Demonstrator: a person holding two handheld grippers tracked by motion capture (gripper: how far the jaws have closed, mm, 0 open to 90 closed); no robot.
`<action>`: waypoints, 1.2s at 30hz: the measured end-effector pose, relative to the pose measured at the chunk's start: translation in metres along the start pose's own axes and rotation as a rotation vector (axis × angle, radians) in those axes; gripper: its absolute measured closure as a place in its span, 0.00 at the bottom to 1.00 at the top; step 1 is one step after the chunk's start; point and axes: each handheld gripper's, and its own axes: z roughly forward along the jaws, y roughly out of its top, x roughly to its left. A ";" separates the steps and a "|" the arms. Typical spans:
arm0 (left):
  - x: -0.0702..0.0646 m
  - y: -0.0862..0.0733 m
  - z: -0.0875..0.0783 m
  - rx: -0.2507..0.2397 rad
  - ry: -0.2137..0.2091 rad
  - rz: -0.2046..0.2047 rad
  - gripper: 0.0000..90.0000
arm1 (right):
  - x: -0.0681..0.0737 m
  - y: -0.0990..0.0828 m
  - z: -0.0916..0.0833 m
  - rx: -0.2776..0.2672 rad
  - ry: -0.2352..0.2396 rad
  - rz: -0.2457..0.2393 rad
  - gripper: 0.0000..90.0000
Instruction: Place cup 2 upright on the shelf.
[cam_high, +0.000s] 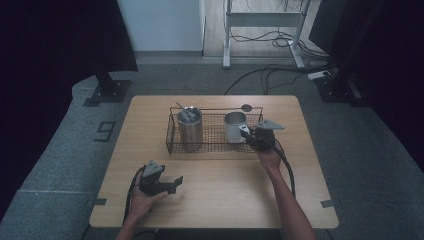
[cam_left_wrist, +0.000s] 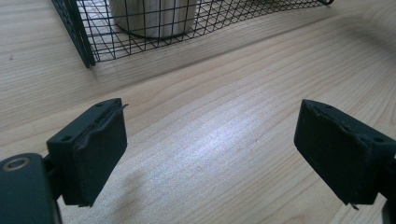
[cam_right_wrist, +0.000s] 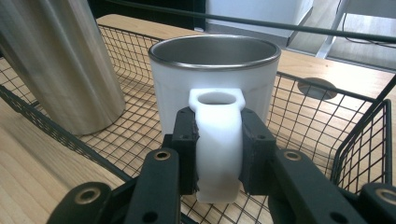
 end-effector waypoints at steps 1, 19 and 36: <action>0.000 0.000 0.000 -0.001 0.001 0.000 0.11 | 0.000 -0.001 0.000 0.002 0.000 -0.001 0.78; 0.000 0.000 0.000 0.000 -0.002 0.002 0.11 | -0.007 -0.008 0.000 0.008 0.013 0.013 0.78; -0.001 0.000 0.000 0.000 -0.007 0.004 0.11 | -0.013 -0.008 -0.006 0.027 -0.003 0.000 0.71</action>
